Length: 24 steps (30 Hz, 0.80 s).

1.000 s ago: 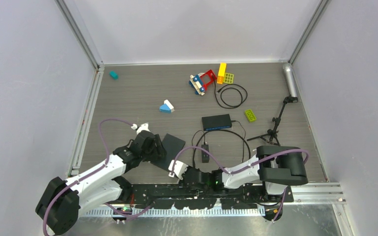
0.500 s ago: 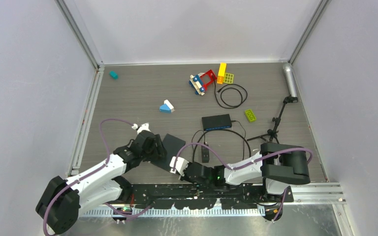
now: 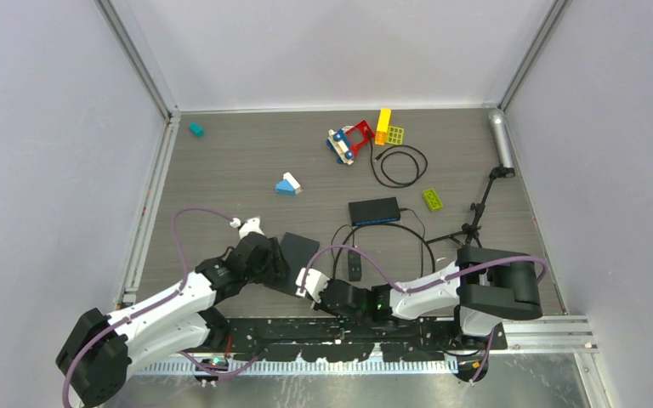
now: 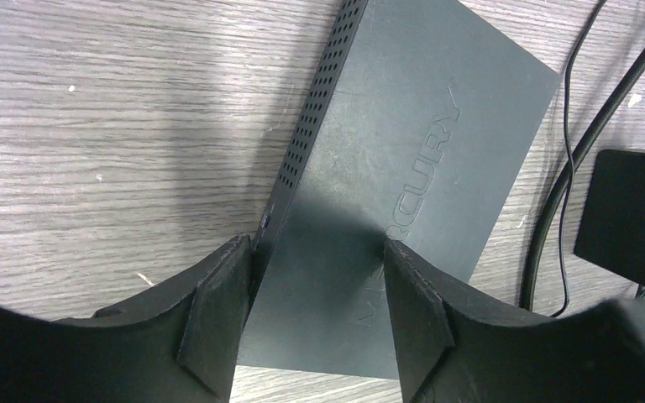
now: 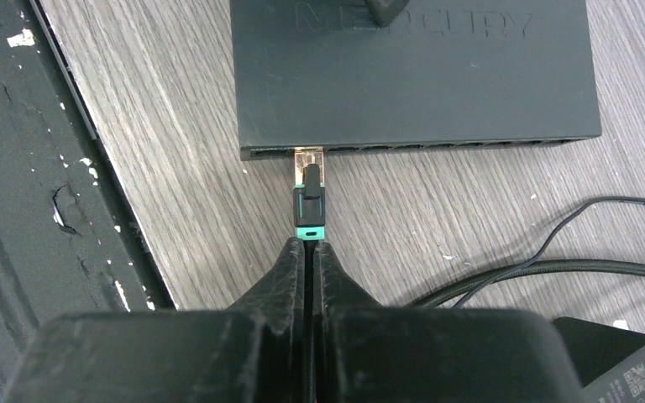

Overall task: Insert the plug into the switch port
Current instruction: Insert the connector into the switch port.

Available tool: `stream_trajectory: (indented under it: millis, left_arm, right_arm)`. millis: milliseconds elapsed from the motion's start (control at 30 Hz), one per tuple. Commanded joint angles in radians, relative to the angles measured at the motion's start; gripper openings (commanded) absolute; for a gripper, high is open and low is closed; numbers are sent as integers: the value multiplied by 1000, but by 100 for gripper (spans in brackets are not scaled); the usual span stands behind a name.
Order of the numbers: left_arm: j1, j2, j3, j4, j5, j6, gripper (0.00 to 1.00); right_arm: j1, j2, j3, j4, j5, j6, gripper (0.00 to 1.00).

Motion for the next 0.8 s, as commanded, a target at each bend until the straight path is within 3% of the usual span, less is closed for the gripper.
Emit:
stream_trajectory:
  millis: [0, 767]
  left_arm:
    - [-54, -15, -43, -109, 149, -61, 53]
    - [-190, 103, -16, -10, 110, -71, 51]
  right_arm:
    - [-28, -38, 85, 132, 90, 31, 0]
    - [-41, 10, 154, 200, 28, -90, 0]
